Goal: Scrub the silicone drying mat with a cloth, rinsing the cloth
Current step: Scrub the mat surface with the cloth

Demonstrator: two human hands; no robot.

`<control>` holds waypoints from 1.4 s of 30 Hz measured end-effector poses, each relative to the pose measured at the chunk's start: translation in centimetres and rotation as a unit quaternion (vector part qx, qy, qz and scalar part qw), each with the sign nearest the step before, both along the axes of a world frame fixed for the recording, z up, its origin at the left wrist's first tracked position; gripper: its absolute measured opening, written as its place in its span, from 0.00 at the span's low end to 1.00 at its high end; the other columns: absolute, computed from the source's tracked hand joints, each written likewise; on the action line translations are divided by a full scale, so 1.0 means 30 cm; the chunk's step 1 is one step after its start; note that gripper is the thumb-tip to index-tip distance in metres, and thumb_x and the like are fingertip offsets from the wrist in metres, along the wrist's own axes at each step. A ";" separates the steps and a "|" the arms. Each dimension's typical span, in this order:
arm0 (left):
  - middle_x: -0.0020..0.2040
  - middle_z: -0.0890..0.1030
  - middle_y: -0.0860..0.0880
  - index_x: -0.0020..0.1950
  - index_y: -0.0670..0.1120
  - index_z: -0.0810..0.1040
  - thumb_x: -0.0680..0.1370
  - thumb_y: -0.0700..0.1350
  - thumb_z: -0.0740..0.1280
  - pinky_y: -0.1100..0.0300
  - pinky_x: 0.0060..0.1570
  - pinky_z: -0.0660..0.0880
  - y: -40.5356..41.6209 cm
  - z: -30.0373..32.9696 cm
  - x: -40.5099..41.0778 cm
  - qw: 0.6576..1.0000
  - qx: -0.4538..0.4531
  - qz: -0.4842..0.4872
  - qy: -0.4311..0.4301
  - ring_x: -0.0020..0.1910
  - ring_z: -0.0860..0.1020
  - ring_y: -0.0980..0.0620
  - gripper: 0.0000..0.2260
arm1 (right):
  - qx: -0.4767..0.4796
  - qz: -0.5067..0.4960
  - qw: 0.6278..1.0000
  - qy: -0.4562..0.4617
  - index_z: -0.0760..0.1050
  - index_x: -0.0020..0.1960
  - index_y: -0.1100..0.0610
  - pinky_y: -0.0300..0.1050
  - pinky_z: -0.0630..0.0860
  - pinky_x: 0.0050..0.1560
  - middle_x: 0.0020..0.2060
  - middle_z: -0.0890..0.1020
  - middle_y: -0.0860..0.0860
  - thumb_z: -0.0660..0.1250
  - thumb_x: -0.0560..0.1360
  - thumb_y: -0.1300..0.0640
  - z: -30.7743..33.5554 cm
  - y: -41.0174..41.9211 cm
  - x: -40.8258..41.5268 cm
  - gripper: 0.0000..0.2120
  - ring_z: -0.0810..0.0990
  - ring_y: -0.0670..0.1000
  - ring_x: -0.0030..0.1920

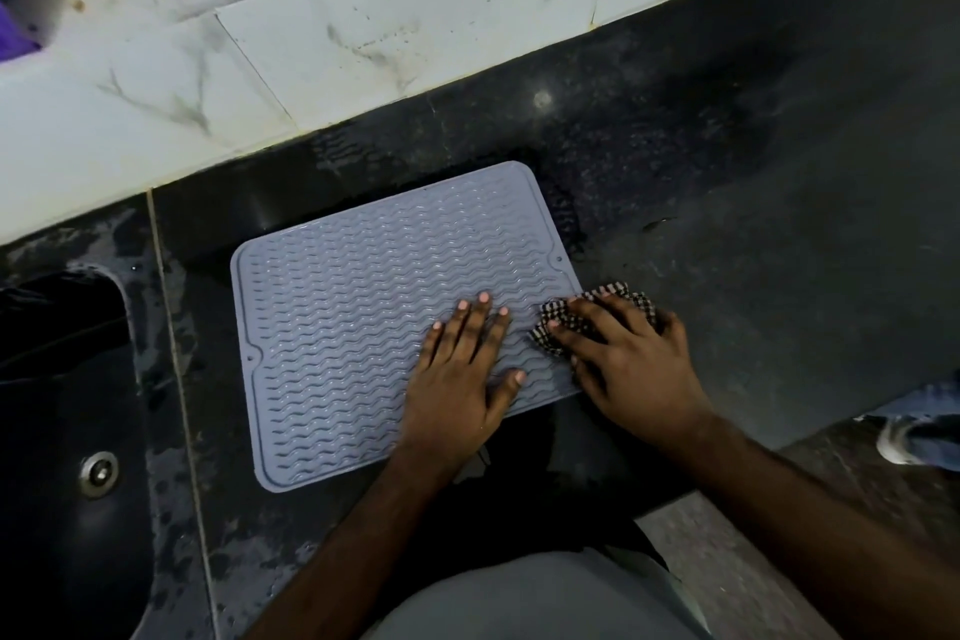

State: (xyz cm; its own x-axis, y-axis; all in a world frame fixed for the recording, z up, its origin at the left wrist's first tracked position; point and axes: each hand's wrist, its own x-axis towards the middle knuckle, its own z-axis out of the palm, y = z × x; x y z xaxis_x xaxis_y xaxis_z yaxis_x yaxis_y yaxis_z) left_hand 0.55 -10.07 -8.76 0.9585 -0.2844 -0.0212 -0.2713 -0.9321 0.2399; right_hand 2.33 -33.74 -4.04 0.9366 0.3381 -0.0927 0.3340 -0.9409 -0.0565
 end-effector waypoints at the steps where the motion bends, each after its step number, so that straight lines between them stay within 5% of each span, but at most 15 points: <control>1: 0.84 0.48 0.52 0.83 0.55 0.49 0.83 0.65 0.51 0.49 0.80 0.46 0.001 0.001 0.000 1.000 -0.001 0.000 0.001 0.83 0.47 0.51 0.31 | -0.008 -0.010 1.000 0.008 0.70 0.70 0.37 0.62 0.67 0.59 0.72 0.70 0.45 0.62 0.75 0.44 0.007 0.011 -0.003 0.23 0.67 0.54 0.72; 8: 0.84 0.50 0.53 0.83 0.54 0.52 0.83 0.66 0.52 0.52 0.80 0.44 0.000 0.029 0.003 1.000 -0.009 0.009 0.021 0.82 0.48 0.53 0.32 | -0.053 -0.099 0.992 0.052 0.72 0.70 0.43 0.62 0.74 0.52 0.67 0.71 0.53 0.69 0.75 0.49 0.050 0.082 -0.020 0.23 0.69 0.61 0.63; 20: 0.83 0.53 0.52 0.83 0.54 0.55 0.83 0.63 0.56 0.51 0.80 0.51 0.052 0.120 0.024 0.995 -0.070 0.002 0.071 0.82 0.51 0.53 0.31 | -0.028 -0.212 0.974 0.078 0.75 0.62 0.46 0.57 0.77 0.50 0.58 0.71 0.52 0.62 0.79 0.53 0.131 0.110 0.013 0.13 0.71 0.58 0.58; 24: 0.82 0.58 0.50 0.82 0.51 0.60 0.82 0.63 0.54 0.49 0.79 0.55 0.129 0.145 0.009 0.993 -0.087 0.062 0.046 0.81 0.56 0.51 0.30 | 0.136 -0.173 0.972 0.076 0.76 0.68 0.48 0.56 0.75 0.56 0.57 0.74 0.56 0.65 0.76 0.57 0.177 0.107 0.049 0.21 0.74 0.62 0.54; 28: 0.82 0.59 0.49 0.81 0.50 0.62 0.82 0.64 0.54 0.49 0.78 0.58 0.209 0.150 0.013 0.988 -0.083 0.121 0.046 0.80 0.58 0.48 0.31 | 0.334 -0.147 0.928 0.076 0.77 0.68 0.55 0.53 0.75 0.62 0.58 0.76 0.57 0.68 0.75 0.62 0.175 0.195 0.098 0.21 0.78 0.59 0.56; 31: 0.82 0.58 0.49 0.82 0.51 0.59 0.82 0.64 0.54 0.49 0.79 0.56 0.264 0.144 0.015 0.985 -0.072 0.146 0.053 0.80 0.56 0.48 0.31 | 0.384 -0.147 0.910 0.057 0.77 0.68 0.56 0.48 0.74 0.65 0.58 0.76 0.56 0.68 0.76 0.62 0.153 0.272 0.149 0.20 0.78 0.55 0.58; 34: 0.82 0.58 0.50 0.82 0.52 0.59 0.82 0.63 0.56 0.49 0.78 0.56 0.301 0.141 0.021 0.985 -0.064 0.148 0.053 0.80 0.57 0.48 0.30 | 0.353 -0.129 0.925 0.061 0.73 0.72 0.56 0.52 0.70 0.69 0.64 0.73 0.57 0.66 0.79 0.55 0.106 0.308 0.195 0.21 0.74 0.57 0.65; 38: 0.84 0.49 0.51 0.83 0.57 0.50 0.80 0.68 0.58 0.50 0.79 0.49 0.316 0.124 0.035 0.989 -0.027 0.126 0.070 0.82 0.48 0.48 0.36 | 0.111 -0.077 0.990 0.050 0.57 0.80 0.48 0.63 0.51 0.75 0.78 0.59 0.53 0.59 0.78 0.35 0.010 0.302 0.155 0.34 0.54 0.55 0.79; 42: 0.83 0.40 0.54 0.83 0.57 0.43 0.75 0.76 0.55 0.50 0.79 0.42 0.349 0.100 0.039 0.982 -0.032 0.151 0.105 0.81 0.39 0.51 0.44 | 0.148 -0.059 0.987 0.016 0.59 0.80 0.51 0.61 0.55 0.77 0.78 0.60 0.57 0.63 0.78 0.40 -0.037 0.306 0.144 0.34 0.53 0.60 0.79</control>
